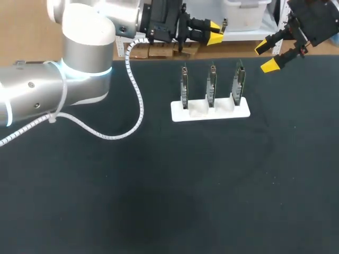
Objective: Pick up the optical module with the left hand, and insert it into the network port with the right hand.
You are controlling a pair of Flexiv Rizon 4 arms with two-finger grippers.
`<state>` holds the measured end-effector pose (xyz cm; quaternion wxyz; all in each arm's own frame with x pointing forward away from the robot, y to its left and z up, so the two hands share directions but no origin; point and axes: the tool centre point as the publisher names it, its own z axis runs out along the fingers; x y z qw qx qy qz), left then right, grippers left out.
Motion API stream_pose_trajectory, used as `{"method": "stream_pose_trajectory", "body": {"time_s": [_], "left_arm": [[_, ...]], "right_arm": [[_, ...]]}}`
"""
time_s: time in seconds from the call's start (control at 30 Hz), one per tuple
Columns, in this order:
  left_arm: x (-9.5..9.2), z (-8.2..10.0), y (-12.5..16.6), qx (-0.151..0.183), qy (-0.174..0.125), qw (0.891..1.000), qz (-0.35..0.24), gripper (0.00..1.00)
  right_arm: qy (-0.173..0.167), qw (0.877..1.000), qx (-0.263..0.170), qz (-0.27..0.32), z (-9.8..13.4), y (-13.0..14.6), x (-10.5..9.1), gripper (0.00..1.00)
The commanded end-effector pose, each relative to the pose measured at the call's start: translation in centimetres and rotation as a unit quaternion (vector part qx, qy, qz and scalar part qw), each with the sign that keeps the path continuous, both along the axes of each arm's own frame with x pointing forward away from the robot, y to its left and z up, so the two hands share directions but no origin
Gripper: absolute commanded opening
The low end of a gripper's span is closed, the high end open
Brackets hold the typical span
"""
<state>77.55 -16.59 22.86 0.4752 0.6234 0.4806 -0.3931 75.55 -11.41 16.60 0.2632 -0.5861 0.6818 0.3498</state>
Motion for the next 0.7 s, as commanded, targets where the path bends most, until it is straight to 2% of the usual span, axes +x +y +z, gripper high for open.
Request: {"method": "stream_pose_trajectory", "body": {"time_s": [0.03,0.07,0.43,0.53,0.6,0.7], "left_arm": [[1.0,-0.2,-0.7,0.011,0.002,1.000,-0.015,0.00],[1.0,-0.1,-0.7,0.024,-0.009,1.000,-0.017,0.00],[1.0,-0.1,-0.7,0.024,-0.009,1.000,-0.017,0.00],[0.4,-0.1,-1.6,-0.002,-0.006,1.000,-0.007,0.00],[0.3,-0.3,-2.7,-0.037,-0.007,0.999,-0.010,0.00],[0.1,-0.7,-3.9,-0.069,-0.001,0.998,-0.015,0.00]], "right_arm": [[-0.001,1.000,0.000,-0.001,0.0,0.0,-0.1,1.00],[-0.001,1.000,0.000,-0.001,0.0,0.0,-0.1,1.00],[-0.001,1.000,0.000,-0.001,0.0,0.0,-0.1,1.00],[-0.001,1.000,0.000,-0.001,0.0,0.0,-0.1,1.00],[-0.001,1.000,0.000,-0.001,0.0,0.0,-0.1,1.00],[-0.001,1.000,0.000,-0.001,0.0,0.0,-0.1,1.00]]}}
